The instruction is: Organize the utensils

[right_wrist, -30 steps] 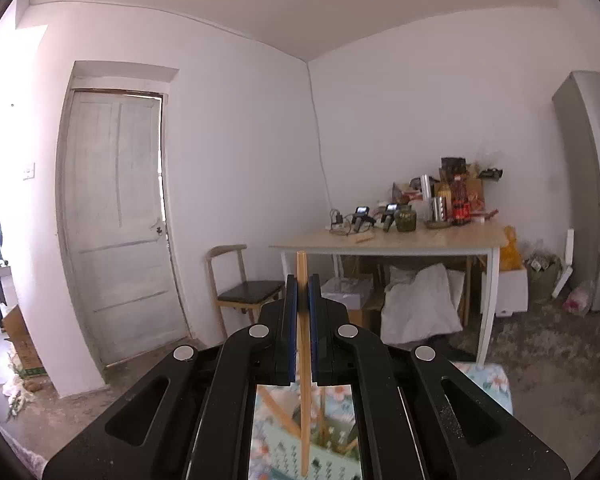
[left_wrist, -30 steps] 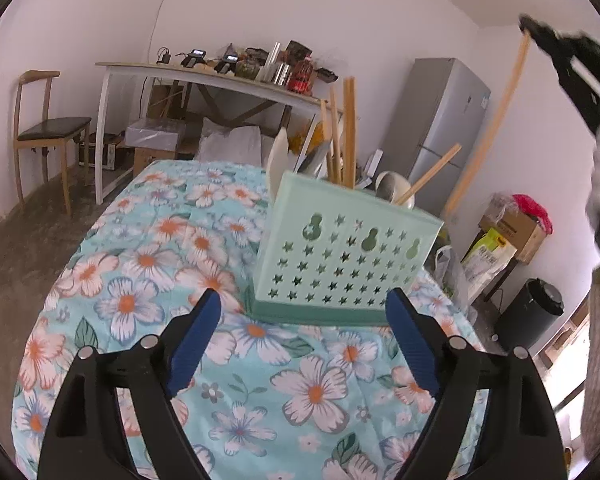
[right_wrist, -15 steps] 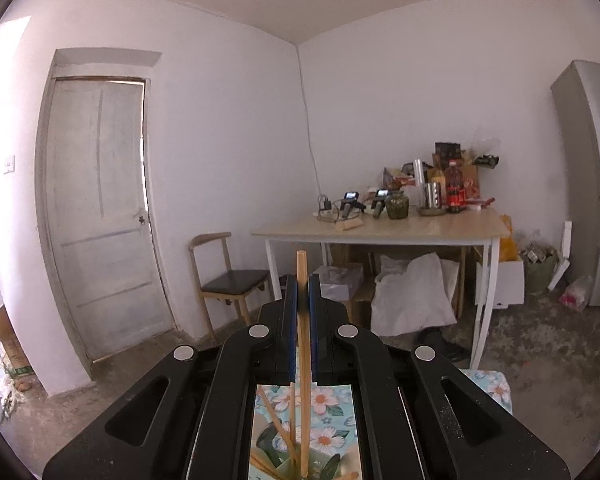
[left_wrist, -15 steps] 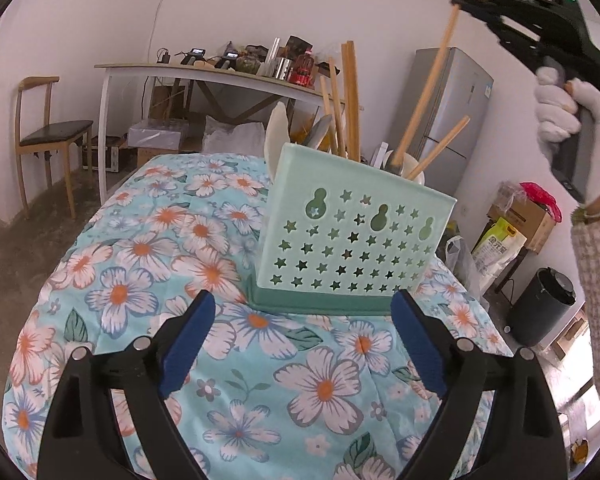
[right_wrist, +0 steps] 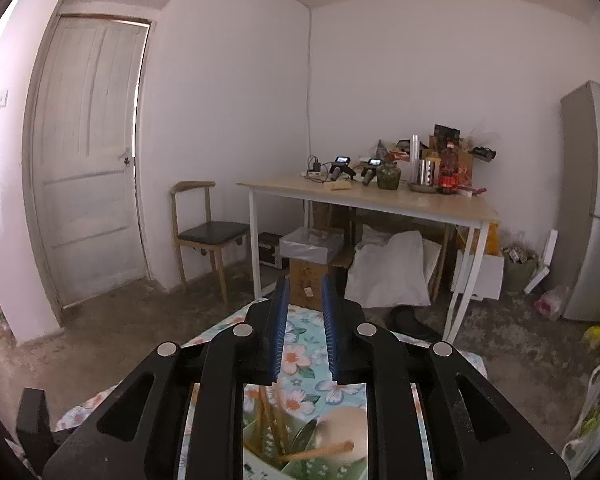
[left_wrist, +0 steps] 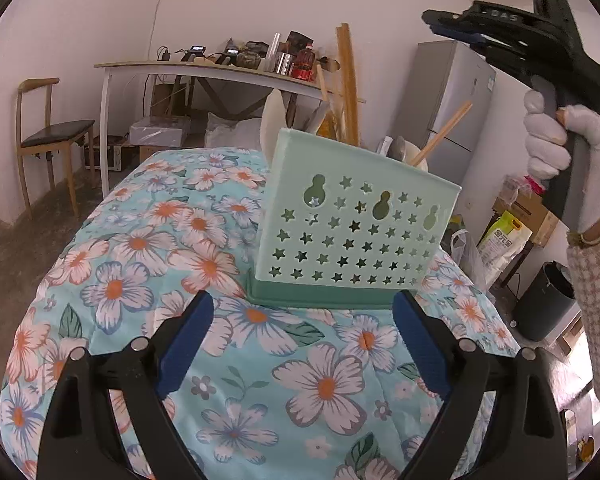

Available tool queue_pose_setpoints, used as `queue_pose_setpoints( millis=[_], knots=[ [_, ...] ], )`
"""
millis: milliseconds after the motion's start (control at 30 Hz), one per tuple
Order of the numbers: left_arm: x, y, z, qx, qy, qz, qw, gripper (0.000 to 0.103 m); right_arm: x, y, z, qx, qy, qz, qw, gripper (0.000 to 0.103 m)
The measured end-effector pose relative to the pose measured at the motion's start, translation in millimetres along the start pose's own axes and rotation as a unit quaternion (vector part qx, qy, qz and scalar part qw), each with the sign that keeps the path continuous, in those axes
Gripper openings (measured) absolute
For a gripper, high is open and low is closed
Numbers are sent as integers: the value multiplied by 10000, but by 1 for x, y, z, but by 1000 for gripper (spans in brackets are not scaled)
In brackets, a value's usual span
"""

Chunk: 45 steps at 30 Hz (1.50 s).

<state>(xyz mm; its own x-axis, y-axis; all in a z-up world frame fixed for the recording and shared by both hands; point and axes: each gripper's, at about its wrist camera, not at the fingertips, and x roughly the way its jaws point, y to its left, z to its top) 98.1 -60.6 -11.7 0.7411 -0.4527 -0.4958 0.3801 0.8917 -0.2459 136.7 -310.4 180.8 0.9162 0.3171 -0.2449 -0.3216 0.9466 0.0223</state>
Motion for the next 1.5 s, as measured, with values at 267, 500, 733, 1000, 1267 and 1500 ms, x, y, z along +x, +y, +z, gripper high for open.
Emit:
queue_pose_setpoints(
  millis=[267, 500, 733, 1000, 1267, 1500],
  knots=[
    [-11, -6, 0, 36, -120, 93, 9999, 93, -45, -2, 0, 362, -205, 111, 9991, 27],
    [-29, -14, 8, 58, -243, 214, 9995, 95, -82, -4, -24, 937, -57, 133, 9955, 39],
    [-49, -20, 19, 167, -489, 544, 9972, 97, -90, 1, -62, 1346, 588, -61, 9891, 50],
    [-66, -11, 31, -120, -541, 910, 9943, 97, -83, 17, -94, 1548, 1156, -397, 9804, 62],
    [-79, -2, 39, -407, -502, 1304, 9894, 97, -73, 30, -104, 1559, 1601, -489, 9735, 67],
    [-84, 6, 41, -531, -412, 1407, 9878, 97, -70, 36, -98, 1601, 1679, -518, 9713, 71]
  ],
)
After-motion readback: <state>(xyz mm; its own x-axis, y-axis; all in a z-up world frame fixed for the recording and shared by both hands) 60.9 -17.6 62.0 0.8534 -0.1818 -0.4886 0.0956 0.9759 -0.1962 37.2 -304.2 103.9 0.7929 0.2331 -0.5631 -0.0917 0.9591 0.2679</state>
